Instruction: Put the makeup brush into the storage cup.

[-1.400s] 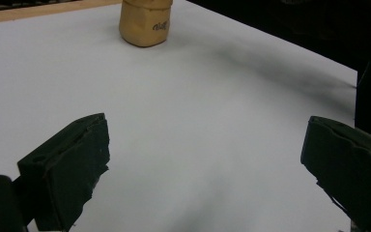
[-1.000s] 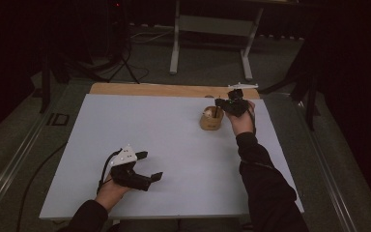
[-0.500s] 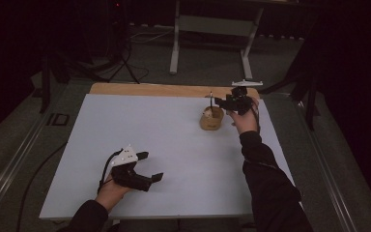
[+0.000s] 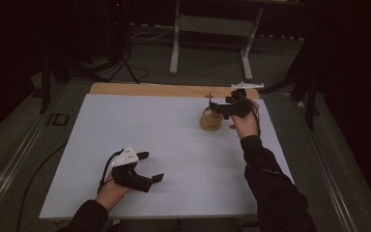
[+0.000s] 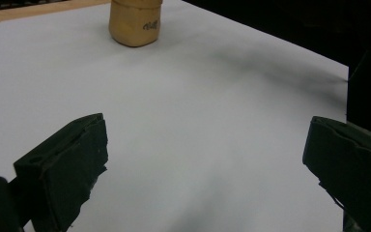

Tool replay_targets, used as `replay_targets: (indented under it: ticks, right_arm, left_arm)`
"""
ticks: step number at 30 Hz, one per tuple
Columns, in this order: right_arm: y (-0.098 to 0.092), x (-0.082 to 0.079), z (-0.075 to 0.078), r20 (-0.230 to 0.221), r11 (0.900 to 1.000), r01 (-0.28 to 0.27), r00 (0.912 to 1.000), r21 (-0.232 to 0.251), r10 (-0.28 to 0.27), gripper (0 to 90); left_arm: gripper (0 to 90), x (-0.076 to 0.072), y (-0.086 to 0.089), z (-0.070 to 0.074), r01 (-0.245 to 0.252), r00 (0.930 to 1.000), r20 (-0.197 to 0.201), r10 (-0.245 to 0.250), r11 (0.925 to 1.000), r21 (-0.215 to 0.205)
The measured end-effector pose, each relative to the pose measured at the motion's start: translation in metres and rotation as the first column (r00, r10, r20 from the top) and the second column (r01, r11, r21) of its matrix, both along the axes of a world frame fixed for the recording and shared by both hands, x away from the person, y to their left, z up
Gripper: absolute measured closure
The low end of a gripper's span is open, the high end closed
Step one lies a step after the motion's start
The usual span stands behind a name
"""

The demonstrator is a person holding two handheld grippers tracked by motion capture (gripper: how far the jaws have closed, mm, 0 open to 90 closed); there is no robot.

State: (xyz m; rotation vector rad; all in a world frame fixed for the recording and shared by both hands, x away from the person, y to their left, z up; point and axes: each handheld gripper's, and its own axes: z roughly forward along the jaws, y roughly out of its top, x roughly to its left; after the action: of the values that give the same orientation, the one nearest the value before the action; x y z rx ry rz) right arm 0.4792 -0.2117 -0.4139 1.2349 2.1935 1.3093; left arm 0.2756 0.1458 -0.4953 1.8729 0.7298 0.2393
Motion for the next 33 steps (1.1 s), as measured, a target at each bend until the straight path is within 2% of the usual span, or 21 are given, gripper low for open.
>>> replay_targets:
  ticks: [2,5,7,9,11,13,18,20,23,30,33]
  right_arm:
    - [0.002,-0.004,0.001,0.03,0.999,-0.031,0.9991,-0.013,0.031,14.5]
    - [0.005,-0.01,0.002,0.028,0.997,-0.079,0.9964,-0.018,0.08,15.2]
    - [0.006,-0.014,0.003,0.027,0.995,-0.104,0.9942,-0.007,0.105,15.5]
    - [0.006,-0.016,0.003,0.026,0.994,-0.107,0.9939,-0.008,0.107,15.4]
    - [0.006,-0.023,0.003,0.03,0.991,-0.131,0.991,0.019,0.13,14.9]
    - [0.006,-0.028,0.003,0.035,0.99,-0.14,0.9895,0.012,0.14,15.0]
    - [0.008,-0.044,0.002,0.046,0.985,-0.174,0.9838,0.016,0.173,16.6]
    - [0.008,-0.051,0.0,0.045,0.98,-0.195,0.98,0.029,0.194,16.7]
    - [0.009,-0.062,-0.001,0.054,0.975,-0.221,0.9742,0.023,0.219,16.6]
    - [0.009,-0.084,-0.01,0.048,0.959,-0.273,0.9617,0.076,0.27,16.9]
    - [0.009,-0.089,-0.011,0.055,0.956,-0.286,0.9576,0.062,0.283,16.9]
  left_arm:
    - [2.5,0.0,0.0,0.0,0.0,1.0,0.001,0.0,1.0,0.0]
    - [2.5,0.0,0.0,0.0,0.003,1.0,-0.003,-0.003,1.0,0.0]
    - [2.5,0.0,0.0,0.002,0.002,1.0,0.009,-0.001,1.0,-0.009]
    - [2.5,0.0,0.001,0.006,0.005,0.9998,0.017,-0.005,1.0,-0.007]
    - [2.5,0.0,0.003,0.011,0.008,0.9996,0.029,-0.008,0.9997,-0.022]
    - [2.5,0.0,0.004,0.015,0.012,0.9993,0.036,-0.012,0.9998,-0.016]
    - [2.5,0.001,0.01,0.021,0.018,0.9994,0.031,-0.017,0.9991,-0.037]
    - [2.5,0.001,0.014,0.023,0.02,0.9994,0.03,-0.019,0.9988,-0.045]
    - [2.5,0.0,0.018,0.025,0.021,0.9992,0.035,-0.019,0.9988,-0.045]
    - [2.5,0.0,0.027,0.028,0.024,0.9985,0.051,-0.021,0.9989,-0.04]
    - [2.5,0.0,0.029,0.028,0.031,0.9982,0.054,-0.028,0.9986,-0.043]
